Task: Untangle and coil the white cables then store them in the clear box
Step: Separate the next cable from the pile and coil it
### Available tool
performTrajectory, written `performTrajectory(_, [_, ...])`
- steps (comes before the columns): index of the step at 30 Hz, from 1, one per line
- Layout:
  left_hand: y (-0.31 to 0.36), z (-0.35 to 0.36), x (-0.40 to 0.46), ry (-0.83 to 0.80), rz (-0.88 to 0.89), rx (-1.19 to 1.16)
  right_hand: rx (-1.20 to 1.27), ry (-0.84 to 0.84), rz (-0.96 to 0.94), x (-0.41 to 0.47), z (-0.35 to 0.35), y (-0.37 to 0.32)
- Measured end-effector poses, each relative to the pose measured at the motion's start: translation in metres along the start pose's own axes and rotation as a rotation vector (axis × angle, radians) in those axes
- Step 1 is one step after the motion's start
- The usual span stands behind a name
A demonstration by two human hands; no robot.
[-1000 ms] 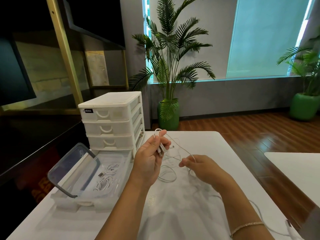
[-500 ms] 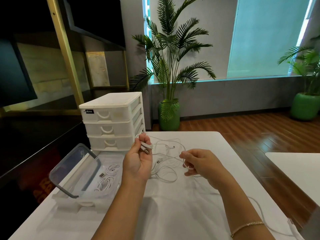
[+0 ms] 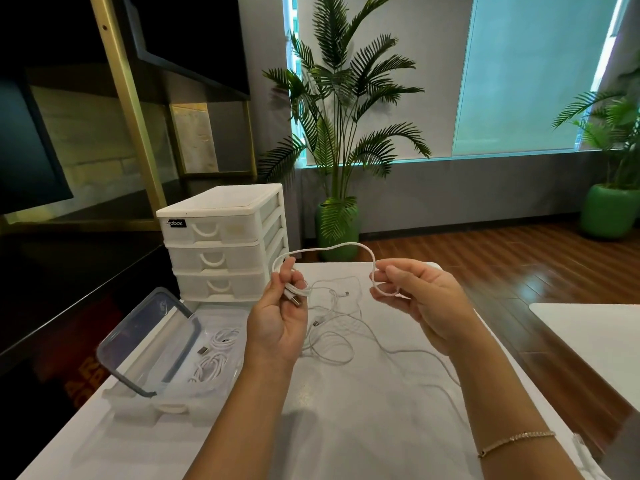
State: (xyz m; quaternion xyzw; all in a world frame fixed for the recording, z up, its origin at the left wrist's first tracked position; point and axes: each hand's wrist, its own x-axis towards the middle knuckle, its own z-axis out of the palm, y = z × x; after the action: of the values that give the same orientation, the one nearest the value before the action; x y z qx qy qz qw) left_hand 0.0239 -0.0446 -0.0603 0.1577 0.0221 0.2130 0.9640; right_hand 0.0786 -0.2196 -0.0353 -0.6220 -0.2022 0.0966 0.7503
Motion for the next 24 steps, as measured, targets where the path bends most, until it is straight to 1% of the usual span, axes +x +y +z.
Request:
performTrajectory(2, [0.0, 0.0, 0.0, -0.008, -0.02, -0.006, -0.054, 0.001, -0.016, 0.0, -0.001, -0.001])
performTrajectory(3, [0.0, 0.0, 0.001, -0.009, -0.03, 0.008, -0.12, 0.01, -0.015, 0.001, 0.001, 0.0])
performTrajectory(6, [-0.004, 0.001, 0.001, -0.013, -0.051, 0.108, -0.463, 0.123, -0.016, 0.002, 0.007, 0.007])
performTrajectory(8, [-0.006, 0.0, 0.001, -0.029, -0.07, 0.16, -0.632, 0.182, -0.028, 0.003, 0.009, 0.012])
performTrajectory(11, [-0.006, -0.001, 0.003, -0.036, -0.08, 0.138, -0.677, 0.18, -0.022, 0.005, 0.011, 0.016])
performTrajectory(18, [-0.006, -0.002, 0.006, -0.015, -0.037, 0.111, -0.647, 0.157, 0.031, 0.009, 0.015, 0.018])
performTrajectory(21, [-0.006, -0.002, 0.006, -0.032, -0.023, 0.131, -0.812, 0.168, 0.088, 0.007, 0.014, 0.017])
performTrajectory(24, [-0.01, 0.001, 0.003, -0.064, -0.02, 0.285, -1.118, 0.159, 0.234, 0.004, 0.015, 0.013])
